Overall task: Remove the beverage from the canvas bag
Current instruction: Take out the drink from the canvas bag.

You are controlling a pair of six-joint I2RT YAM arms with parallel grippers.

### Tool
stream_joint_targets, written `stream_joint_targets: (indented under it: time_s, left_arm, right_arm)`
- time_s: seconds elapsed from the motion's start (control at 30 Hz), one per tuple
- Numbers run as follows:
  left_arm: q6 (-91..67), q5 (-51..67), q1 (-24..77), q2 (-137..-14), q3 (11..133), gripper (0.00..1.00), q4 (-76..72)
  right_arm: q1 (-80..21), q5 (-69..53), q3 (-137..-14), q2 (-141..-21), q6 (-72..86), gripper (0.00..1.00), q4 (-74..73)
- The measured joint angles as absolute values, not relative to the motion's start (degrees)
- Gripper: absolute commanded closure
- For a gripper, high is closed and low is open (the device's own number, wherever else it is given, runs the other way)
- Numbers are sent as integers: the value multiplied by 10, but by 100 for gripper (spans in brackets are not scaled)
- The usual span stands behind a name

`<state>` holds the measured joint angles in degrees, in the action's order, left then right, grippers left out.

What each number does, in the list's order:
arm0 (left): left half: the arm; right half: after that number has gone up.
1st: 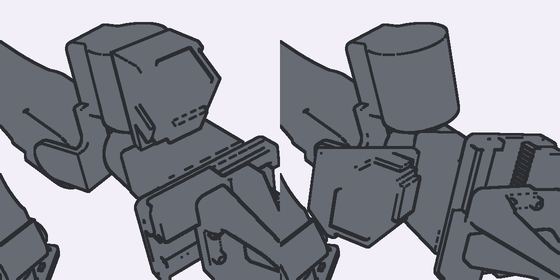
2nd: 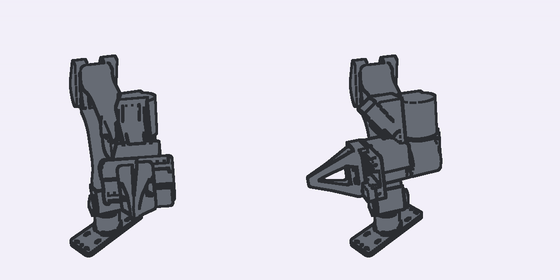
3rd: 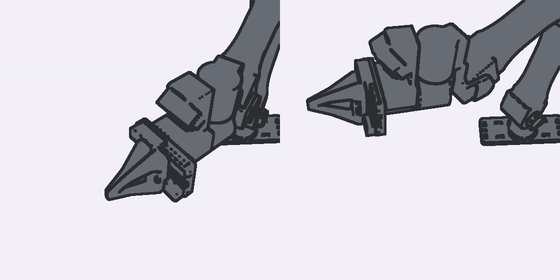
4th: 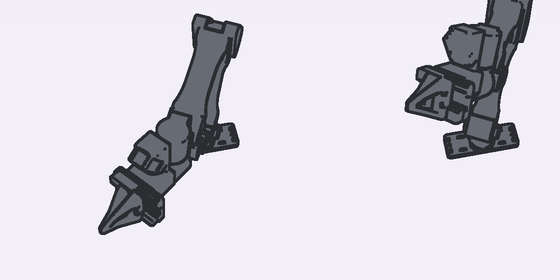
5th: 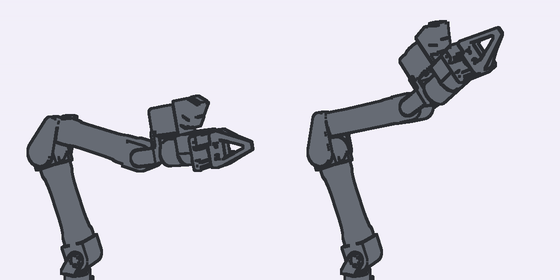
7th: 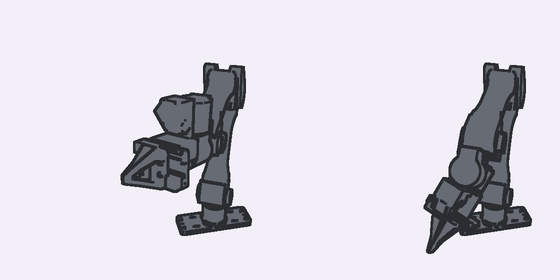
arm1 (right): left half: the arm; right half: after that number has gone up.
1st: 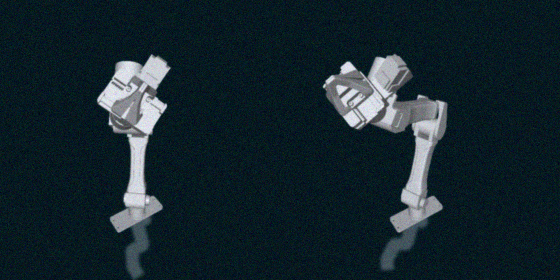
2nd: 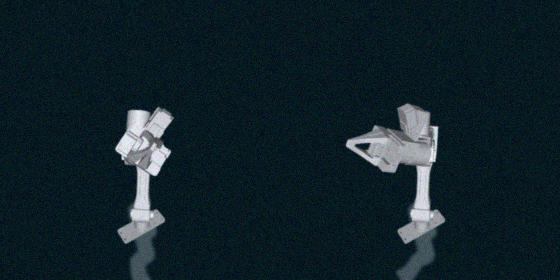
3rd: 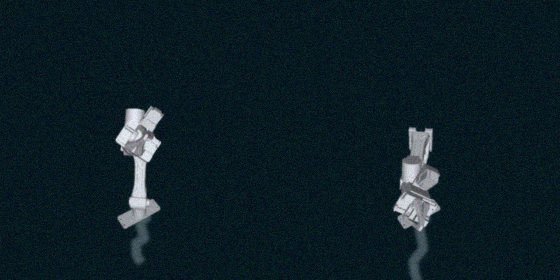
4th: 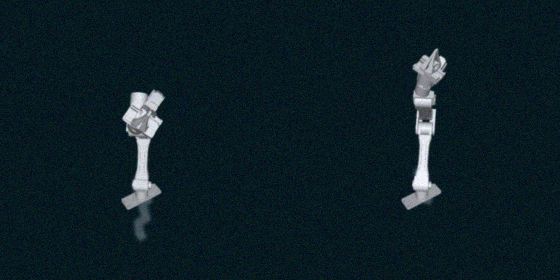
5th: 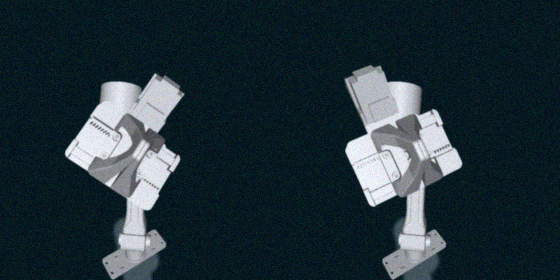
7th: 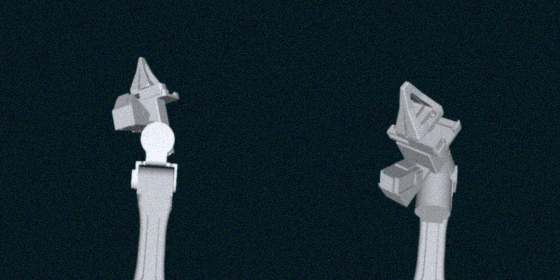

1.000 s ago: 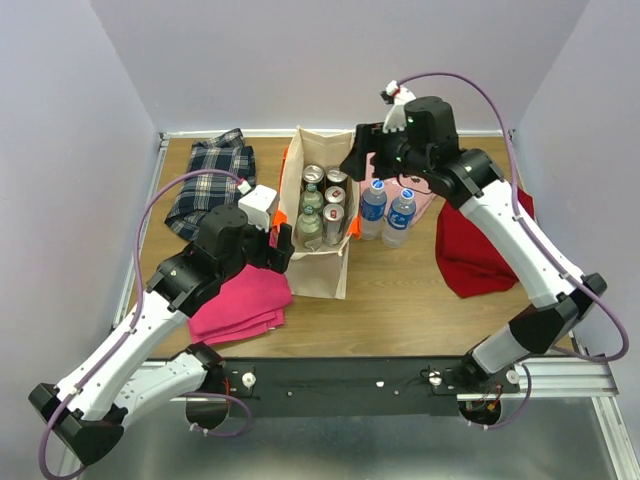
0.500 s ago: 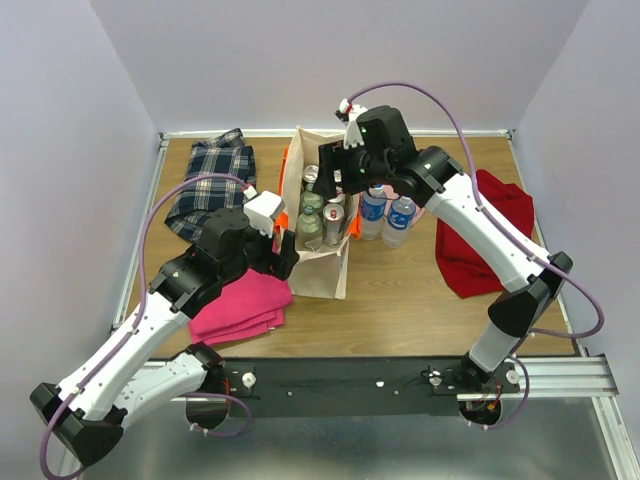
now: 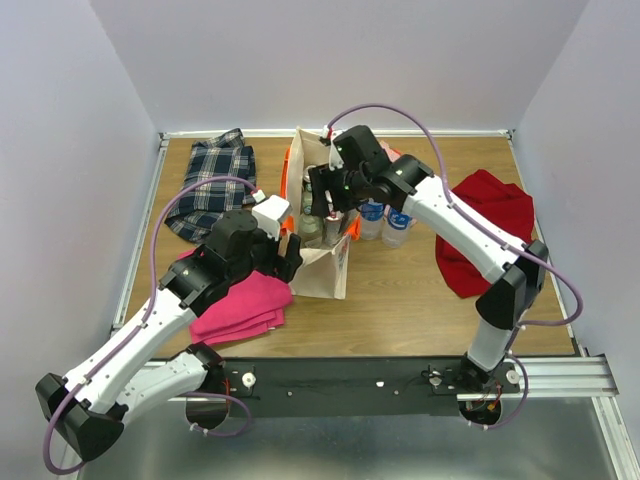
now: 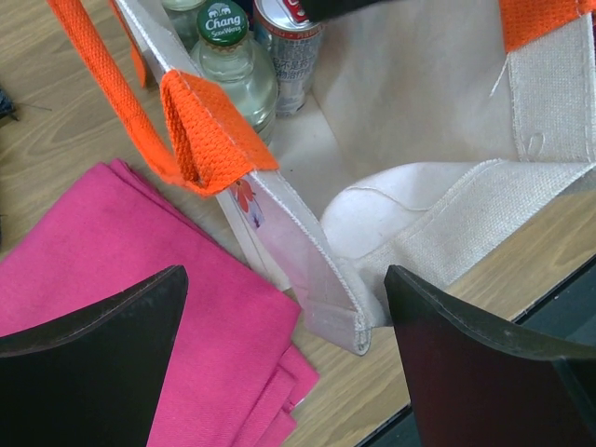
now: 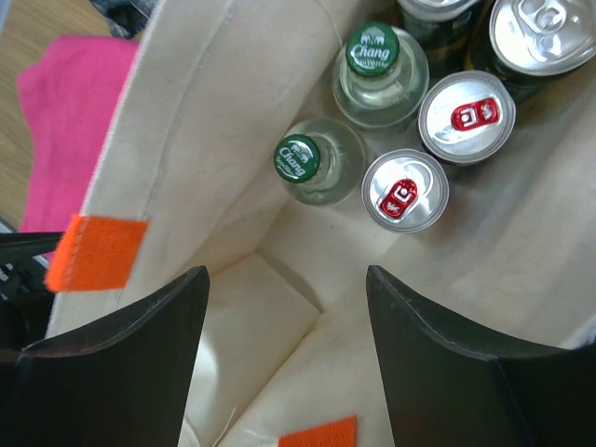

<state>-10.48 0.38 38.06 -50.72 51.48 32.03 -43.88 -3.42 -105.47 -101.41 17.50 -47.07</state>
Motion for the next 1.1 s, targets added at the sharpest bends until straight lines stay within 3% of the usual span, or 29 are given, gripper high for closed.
stream_joint_targets:
  time_s: [0.33, 0.6, 1.1]
  left_arm:
    - [-105, -10, 384, -512, 517, 3, 315]
    - [-104, -40, 385, -508, 521, 3, 319]
    - [-103, -62, 387, -498, 521, 2, 326]
  right_arm:
    - [-451, 5, -1112, -1094, 169, 24, -498]
    - [-451, 34, -1174, -1146, 159, 33, -503]
    - [-451, 41, -1205, -1186, 149, 32, -530]
